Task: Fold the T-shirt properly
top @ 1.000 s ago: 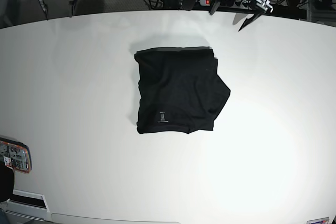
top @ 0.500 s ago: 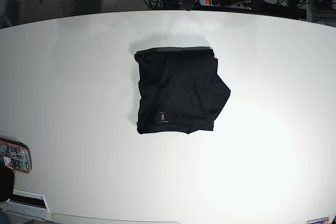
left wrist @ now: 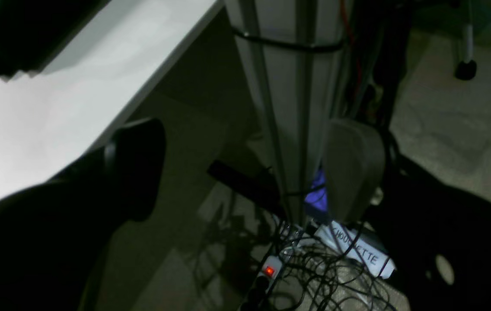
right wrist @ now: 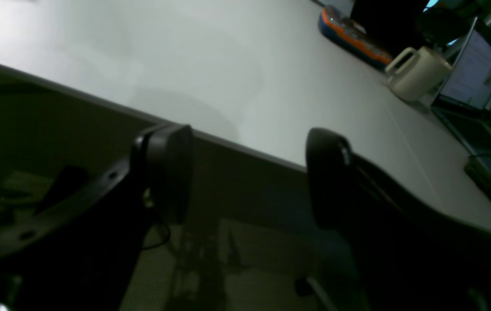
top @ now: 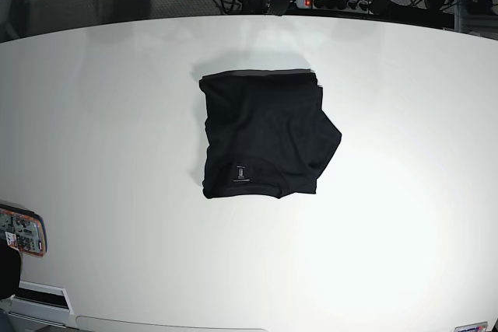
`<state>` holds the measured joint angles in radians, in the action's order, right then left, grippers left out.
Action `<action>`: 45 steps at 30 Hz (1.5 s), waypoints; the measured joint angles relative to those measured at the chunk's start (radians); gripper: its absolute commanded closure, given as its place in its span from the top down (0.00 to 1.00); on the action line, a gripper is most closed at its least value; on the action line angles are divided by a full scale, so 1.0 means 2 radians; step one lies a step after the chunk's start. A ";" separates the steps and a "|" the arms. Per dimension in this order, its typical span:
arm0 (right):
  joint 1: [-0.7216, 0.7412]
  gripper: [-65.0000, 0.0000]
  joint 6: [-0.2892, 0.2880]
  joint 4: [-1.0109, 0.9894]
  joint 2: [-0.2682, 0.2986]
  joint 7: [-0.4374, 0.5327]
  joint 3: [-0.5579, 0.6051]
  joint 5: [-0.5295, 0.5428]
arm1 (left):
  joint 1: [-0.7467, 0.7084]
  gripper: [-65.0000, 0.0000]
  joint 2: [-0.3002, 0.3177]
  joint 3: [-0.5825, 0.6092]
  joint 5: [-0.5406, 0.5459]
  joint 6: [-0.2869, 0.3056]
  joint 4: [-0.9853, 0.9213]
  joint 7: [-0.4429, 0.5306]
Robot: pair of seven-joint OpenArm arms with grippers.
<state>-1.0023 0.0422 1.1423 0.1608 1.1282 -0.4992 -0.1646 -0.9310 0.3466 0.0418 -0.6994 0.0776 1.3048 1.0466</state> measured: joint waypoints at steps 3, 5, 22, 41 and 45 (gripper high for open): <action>0.001 0.60 0.000 -0.019 0.000 -0.001 0.001 0.000 | 0.002 0.84 -0.001 0.002 -0.002 0.000 -0.027 -0.001; 0.000 0.60 0.000 -0.033 0.000 -0.001 0.001 0.000 | 0.002 0.84 0.000 0.002 -0.002 0.000 -0.046 -0.003; 0.001 0.60 0.001 -0.211 0.000 0.000 0.094 0.001 | 0.141 0.83 -0.002 0.063 0.010 -0.002 -0.330 0.000; 0.212 0.60 0.001 -0.498 0.007 -0.002 0.105 0.001 | 0.304 0.83 -0.077 0.043 0.008 0.000 -0.612 -0.091; 0.221 0.60 0.002 -0.494 0.013 -0.008 0.105 0.004 | 0.326 0.83 -0.075 0.044 0.005 -0.002 -0.613 -0.241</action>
<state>-0.5594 0.0456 0.1551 0.1864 1.1114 -0.2886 -0.1558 -0.2787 0.1970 0.1303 -0.6895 0.0746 0.0792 0.5655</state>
